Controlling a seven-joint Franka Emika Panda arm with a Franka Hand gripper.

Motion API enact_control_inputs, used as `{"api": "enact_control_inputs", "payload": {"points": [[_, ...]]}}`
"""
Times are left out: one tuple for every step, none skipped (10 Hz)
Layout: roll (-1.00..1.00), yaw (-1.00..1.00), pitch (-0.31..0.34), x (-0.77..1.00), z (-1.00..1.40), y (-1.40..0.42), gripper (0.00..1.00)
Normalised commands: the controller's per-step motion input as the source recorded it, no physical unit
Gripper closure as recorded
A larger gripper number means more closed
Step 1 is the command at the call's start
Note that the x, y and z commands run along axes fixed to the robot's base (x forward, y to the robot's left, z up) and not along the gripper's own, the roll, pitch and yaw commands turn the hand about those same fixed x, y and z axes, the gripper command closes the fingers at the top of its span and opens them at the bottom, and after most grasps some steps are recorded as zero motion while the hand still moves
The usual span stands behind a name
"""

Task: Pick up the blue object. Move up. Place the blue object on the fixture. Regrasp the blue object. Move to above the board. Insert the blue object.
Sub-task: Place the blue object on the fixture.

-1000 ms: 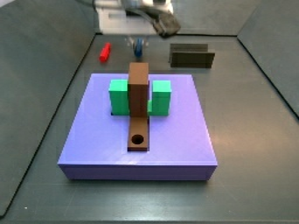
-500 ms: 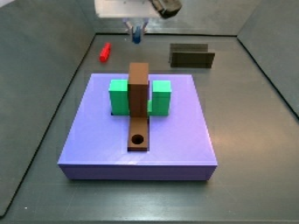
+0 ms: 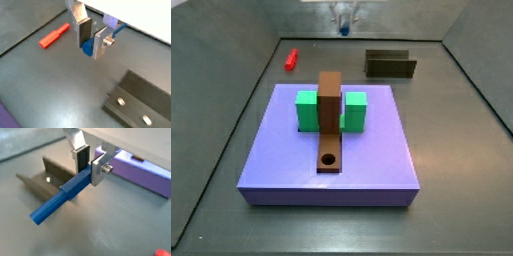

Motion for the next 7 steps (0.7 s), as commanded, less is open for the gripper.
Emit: {"api": "enact_control_inputs", "payload": {"points": [[-1.00,-0.39,-0.311,0.43,0.23,0.00,1.00],[-1.00,-0.36,-0.323,0.42,0.19,0.00,1.00],[-1.00,-0.35,-0.274,0.48,0.23,0.00,1.00],[-1.00,-0.40,-0.157,0.51,0.17,0.00,1.00],[-0.89,-0.18,0.000,0.91,0.06,-0.05,1.00],[-0.85,-0.04,0.034,0.93,0.05,-0.07,1.00],[-0.82,0.00,0.180,0.91,0.00,-0.18,1.00]]}}
